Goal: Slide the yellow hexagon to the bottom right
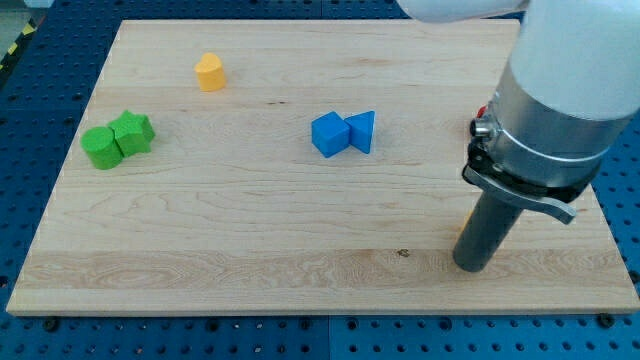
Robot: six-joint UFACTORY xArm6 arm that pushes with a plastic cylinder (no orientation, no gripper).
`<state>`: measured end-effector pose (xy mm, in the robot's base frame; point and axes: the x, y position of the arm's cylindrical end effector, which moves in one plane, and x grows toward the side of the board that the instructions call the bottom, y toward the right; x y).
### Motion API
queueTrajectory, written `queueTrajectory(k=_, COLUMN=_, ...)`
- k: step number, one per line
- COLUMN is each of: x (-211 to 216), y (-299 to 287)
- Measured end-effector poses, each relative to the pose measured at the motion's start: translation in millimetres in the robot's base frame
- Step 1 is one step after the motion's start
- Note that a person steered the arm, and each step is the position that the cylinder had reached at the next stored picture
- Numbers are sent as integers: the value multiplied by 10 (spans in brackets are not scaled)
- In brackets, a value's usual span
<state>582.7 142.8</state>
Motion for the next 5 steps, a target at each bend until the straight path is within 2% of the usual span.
queueTrajectory(k=2, x=12, y=-173)
queueTrajectory(k=5, x=-377, y=-256)
